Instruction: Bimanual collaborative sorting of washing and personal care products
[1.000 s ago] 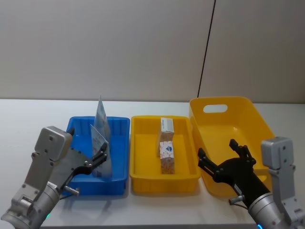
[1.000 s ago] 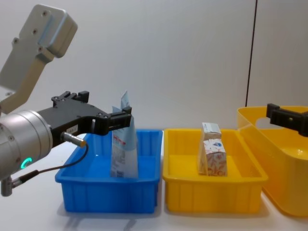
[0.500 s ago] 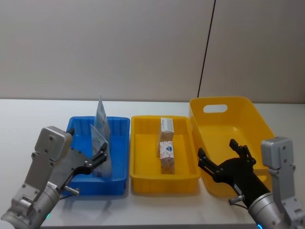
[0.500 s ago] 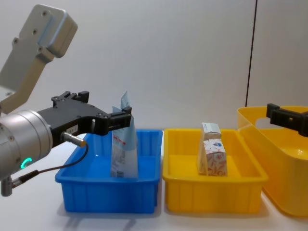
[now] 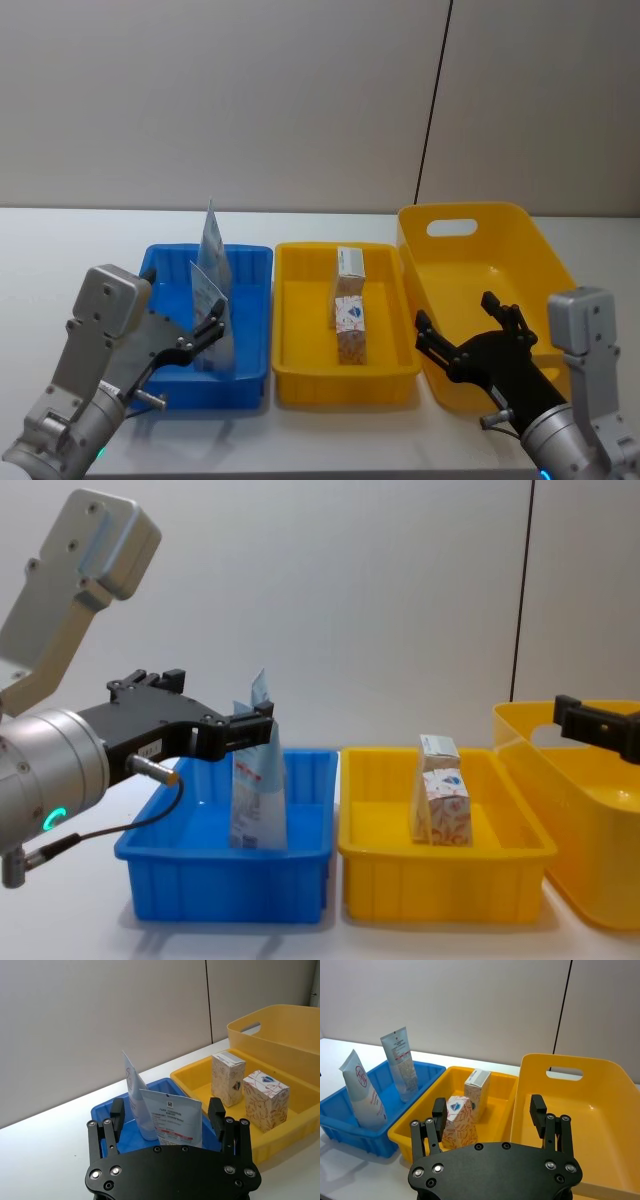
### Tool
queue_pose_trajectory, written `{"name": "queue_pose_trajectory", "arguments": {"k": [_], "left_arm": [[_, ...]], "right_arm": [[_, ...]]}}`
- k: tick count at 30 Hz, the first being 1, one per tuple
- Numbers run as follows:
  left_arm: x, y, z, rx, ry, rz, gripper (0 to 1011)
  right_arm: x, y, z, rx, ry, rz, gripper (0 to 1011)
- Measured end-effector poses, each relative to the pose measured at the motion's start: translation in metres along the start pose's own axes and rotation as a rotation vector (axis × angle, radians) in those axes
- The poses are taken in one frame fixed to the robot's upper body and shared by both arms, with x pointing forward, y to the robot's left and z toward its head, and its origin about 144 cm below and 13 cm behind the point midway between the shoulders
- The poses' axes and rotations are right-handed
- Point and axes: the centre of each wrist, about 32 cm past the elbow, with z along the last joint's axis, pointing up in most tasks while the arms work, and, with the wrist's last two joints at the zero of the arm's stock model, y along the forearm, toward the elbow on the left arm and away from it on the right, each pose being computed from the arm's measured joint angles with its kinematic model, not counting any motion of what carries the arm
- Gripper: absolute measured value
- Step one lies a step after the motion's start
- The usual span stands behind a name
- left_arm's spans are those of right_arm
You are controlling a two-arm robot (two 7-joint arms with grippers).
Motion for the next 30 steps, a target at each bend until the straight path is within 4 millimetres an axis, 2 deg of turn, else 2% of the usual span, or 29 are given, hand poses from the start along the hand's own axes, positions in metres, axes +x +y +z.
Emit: {"name": "queue_pose_trajectory", "arguments": {"k": [30], "left_arm": [[0.0049, 0.0015, 0.0019, 0.028, 0.021, -0.03, 1001]], "right_arm": [[0.0, 0.0, 0.0, 0.0, 0.0, 0.0, 1003]]}}
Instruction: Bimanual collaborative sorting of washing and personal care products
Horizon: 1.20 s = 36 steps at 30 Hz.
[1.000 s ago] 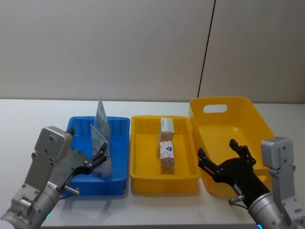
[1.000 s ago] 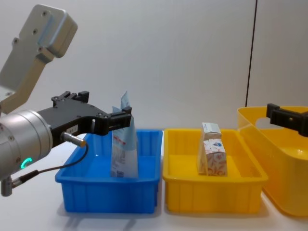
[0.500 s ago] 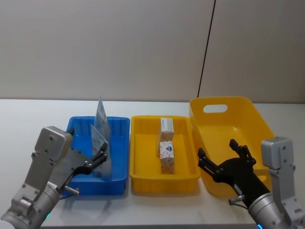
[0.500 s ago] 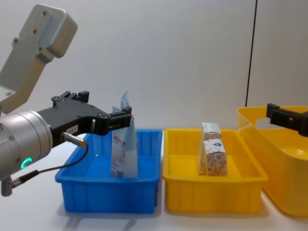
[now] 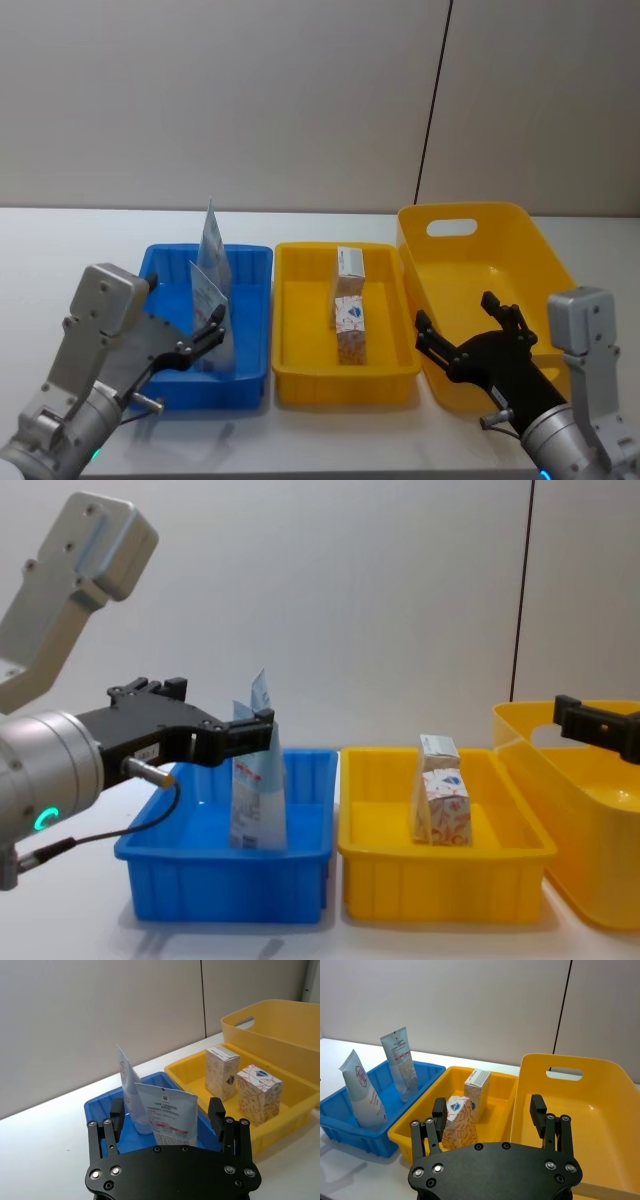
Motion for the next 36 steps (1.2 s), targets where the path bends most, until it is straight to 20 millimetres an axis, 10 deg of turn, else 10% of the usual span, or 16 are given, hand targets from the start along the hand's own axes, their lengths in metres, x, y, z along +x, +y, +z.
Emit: {"name": "queue_pose_trajectory", "arguments": {"k": [36], "left_arm": [[-0.021, -0.019, 0.011, 0.128, 0.17, -0.096, 1001]], "right_arm": [[0.0, 0.0, 0.0, 0.0, 0.0, 0.0, 1003]]}}
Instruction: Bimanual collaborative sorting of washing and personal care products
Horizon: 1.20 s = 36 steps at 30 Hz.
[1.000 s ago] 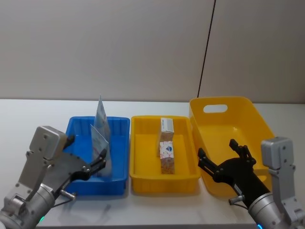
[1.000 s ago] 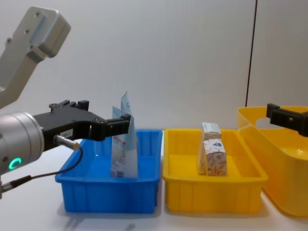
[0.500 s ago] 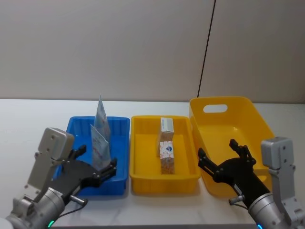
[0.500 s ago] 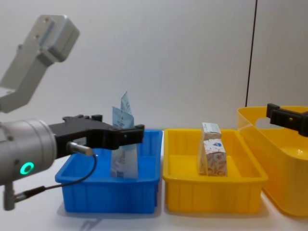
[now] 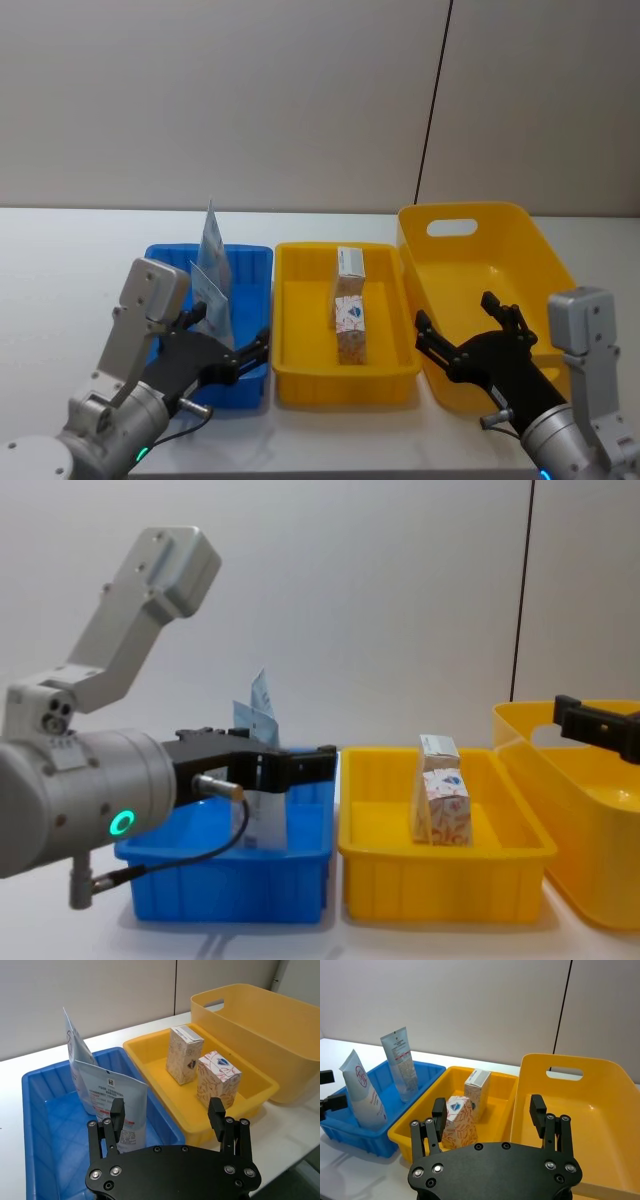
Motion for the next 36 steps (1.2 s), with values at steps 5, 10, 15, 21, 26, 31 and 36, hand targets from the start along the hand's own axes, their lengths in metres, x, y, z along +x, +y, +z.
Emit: {"name": "queue_pose_trajectory", "arguments": {"k": [5, 10, 15, 21, 26, 31, 36], "left_arm": [[-0.004, -0.008, 0.002, 0.016, 0.0, 0.023, 1001], [-0.007, -0.013, 0.003, 0.037, 0.002, 0.049, 1001], [-0.01, -0.018, 0.004, 0.064, 0.01, 0.078, 1001], [-0.012, -0.025, 0.002, 0.089, 0.029, 0.101, 1001], [-0.012, -0.031, 0.0, 0.099, 0.049, 0.118, 1001], [-0.011, -0.038, -0.002, 0.104, 0.072, 0.137, 1001], [-0.01, -0.046, -0.004, 0.103, 0.088, 0.158, 1001]], "right_arm": [[0.0, 0.0, 0.0, 0.0, 0.0, 0.0, 1003], [0.0, 0.0, 0.0, 0.0, 0.0, 0.0, 1003], [0.0, 0.0, 0.0, 0.0, 0.0, 0.0, 1003], [0.0, 0.0, 0.0, 0.0, 0.0, 0.0, 1003], [0.0, 0.0, 0.0, 0.0, 0.0, 0.0, 1003], [0.0, 0.0, 0.0, 0.0, 0.0, 0.0, 1003], [0.0, 0.0, 0.0, 0.0, 0.0, 0.0, 1003]]}}
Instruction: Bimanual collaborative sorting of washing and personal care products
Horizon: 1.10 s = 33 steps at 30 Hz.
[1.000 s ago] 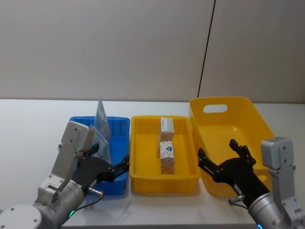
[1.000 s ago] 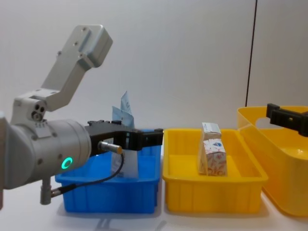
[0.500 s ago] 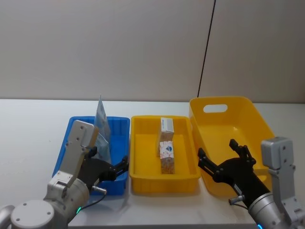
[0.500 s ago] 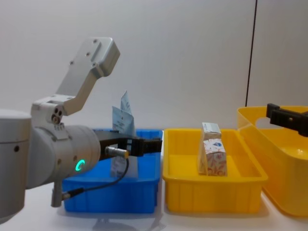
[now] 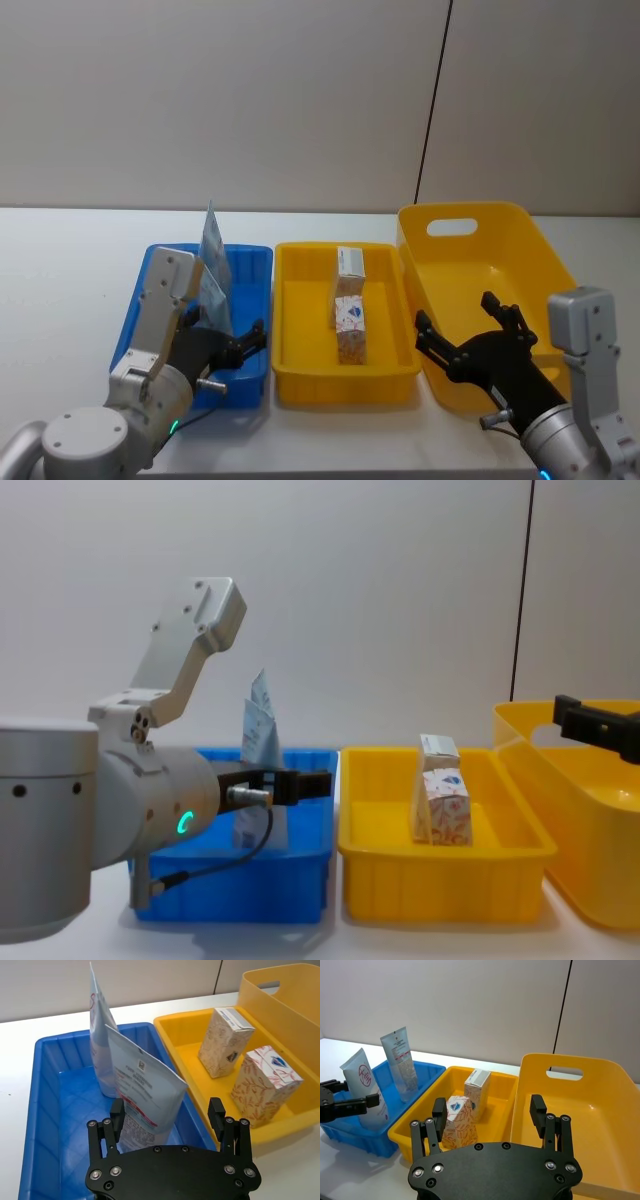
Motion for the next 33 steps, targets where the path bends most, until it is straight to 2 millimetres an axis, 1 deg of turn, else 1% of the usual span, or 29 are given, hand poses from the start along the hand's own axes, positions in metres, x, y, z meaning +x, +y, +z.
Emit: {"name": "queue_pose_trajectory", "arguments": {"k": [8, 10, 21, 23, 28, 29, 31, 33], "left_arm": [[0.001, -0.007, -0.001, 0.015, 0.006, 0.038, 1001], [0.003, -0.012, -0.002, 0.051, 0.008, 0.085, 1001], [0.004, -0.013, -0.003, 0.061, 0.009, 0.098, 994], [0.004, -0.013, -0.003, 0.062, 0.009, 0.099, 961], [0.004, -0.014, -0.003, 0.064, 0.009, 0.102, 837], [0.004, -0.014, -0.003, 0.065, 0.009, 0.102, 800], [0.004, -0.014, -0.004, 0.066, 0.009, 0.103, 765], [0.004, -0.014, -0.004, 0.066, 0.009, 0.103, 687]], "right_arm": [[0.0, 0.0, 0.0, 0.0, 0.0, 0.0, 1003], [0.0, 0.0, 0.0, 0.0, 0.0, 0.0, 1003], [0.0, 0.0, 0.0, 0.0, 0.0, 0.0, 1003], [0.0, 0.0, 0.0, 0.0, 0.0, 0.0, 1003], [0.0, 0.0, 0.0, 0.0, 0.0, 0.0, 1003], [0.0, 0.0, 0.0, 0.0, 0.0, 0.0, 1003], [0.0, 0.0, 0.0, 0.0, 0.0, 0.0, 1003], [0.0, 0.0, 0.0, 0.0, 0.0, 0.0, 1003]]}}
